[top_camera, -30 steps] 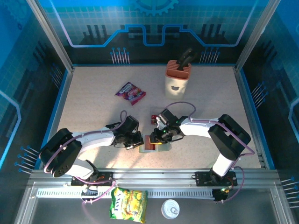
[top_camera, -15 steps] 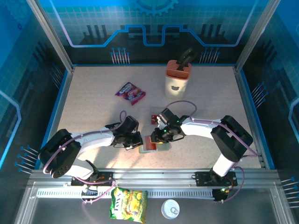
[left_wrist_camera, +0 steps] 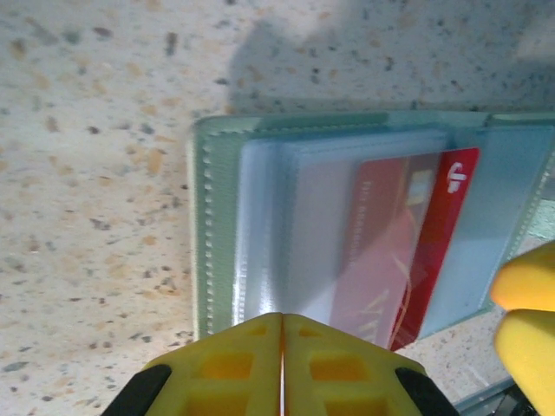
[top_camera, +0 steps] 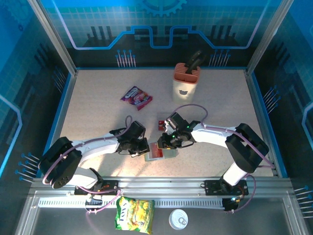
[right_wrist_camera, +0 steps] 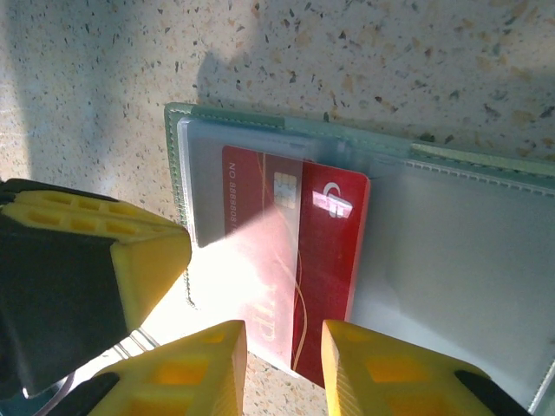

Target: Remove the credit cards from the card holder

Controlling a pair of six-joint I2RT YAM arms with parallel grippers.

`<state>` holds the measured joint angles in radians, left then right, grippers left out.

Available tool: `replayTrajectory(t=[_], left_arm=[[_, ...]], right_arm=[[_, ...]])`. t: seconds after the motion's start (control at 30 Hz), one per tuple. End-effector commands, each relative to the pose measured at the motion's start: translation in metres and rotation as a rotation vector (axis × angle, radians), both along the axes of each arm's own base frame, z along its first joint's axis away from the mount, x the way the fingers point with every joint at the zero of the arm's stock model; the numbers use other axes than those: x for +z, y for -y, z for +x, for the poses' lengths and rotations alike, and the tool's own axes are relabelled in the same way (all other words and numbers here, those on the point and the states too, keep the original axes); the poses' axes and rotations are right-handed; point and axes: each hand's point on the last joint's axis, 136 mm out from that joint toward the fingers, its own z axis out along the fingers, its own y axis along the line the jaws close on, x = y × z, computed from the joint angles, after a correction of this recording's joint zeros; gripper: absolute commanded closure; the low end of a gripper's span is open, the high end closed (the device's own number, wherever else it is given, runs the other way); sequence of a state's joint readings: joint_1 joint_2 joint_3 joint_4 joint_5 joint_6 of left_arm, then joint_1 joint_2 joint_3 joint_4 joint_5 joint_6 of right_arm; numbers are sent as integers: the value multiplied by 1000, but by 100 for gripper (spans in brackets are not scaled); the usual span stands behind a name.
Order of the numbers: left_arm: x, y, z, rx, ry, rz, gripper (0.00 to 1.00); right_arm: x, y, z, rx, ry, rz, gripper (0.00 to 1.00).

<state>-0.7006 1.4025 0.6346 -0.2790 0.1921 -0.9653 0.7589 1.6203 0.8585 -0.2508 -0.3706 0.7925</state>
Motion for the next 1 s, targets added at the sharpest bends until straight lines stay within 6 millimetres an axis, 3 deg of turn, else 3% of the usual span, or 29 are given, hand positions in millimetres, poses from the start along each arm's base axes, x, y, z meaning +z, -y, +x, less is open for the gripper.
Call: replayTrajectory(t=[0.0,0.2,0.63,0.97], left_arm=[[8,11,3,-24,11,-24,92],[2,17,3,-35,0,-27,93],[-19,8,2,-55,-44,50,93],[-15,5,0,-49,-34,56,94]], right_arm=[[1,1,-5,5,-3,0,71],[1,1,-5,3,-5,4,71],[-6,4,-5,-10,-34,27,71],[-15,9,-2,-52,-76,103,72]])
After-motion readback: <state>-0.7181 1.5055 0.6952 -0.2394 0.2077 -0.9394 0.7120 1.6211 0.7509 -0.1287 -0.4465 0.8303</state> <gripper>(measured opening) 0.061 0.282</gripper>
